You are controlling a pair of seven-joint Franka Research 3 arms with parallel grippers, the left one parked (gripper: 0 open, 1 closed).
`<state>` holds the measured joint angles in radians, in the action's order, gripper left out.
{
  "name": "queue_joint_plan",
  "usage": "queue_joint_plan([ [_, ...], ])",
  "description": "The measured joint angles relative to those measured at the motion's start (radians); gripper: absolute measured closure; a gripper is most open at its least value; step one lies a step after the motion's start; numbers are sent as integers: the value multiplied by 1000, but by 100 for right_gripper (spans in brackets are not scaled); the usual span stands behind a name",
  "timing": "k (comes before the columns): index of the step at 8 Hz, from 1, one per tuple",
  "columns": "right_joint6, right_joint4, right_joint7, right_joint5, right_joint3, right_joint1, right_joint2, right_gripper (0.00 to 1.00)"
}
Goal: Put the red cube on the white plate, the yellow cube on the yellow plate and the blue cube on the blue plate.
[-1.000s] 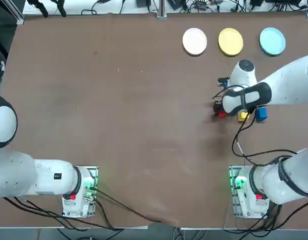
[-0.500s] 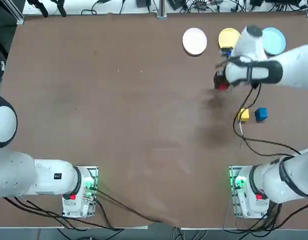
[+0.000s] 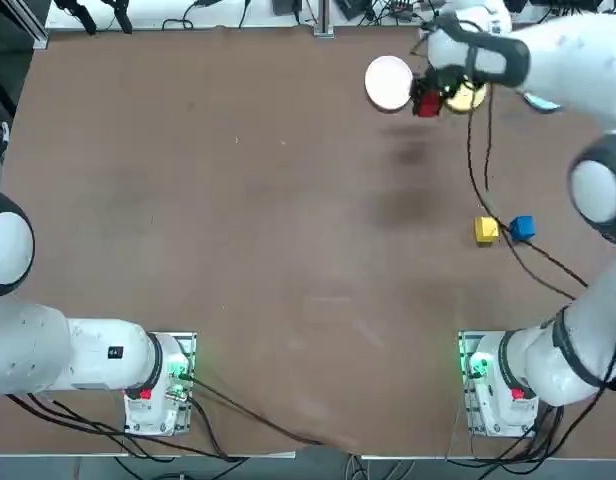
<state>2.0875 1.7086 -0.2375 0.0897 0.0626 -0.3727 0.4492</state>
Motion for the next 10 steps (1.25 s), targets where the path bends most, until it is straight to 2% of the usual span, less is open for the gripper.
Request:
queue_joint_plan([
  [2,-11,-257,0,0,-2,-2,209,29],
  [4,60,-428,1,0,-3,-7,351,29],
  [5,129,-477,1,0,-3,-9,411,29],
  [7,259,-512,4,0,-4,-10,500,29],
  [10,289,-527,33,-1,-3,-6,534,29],
])
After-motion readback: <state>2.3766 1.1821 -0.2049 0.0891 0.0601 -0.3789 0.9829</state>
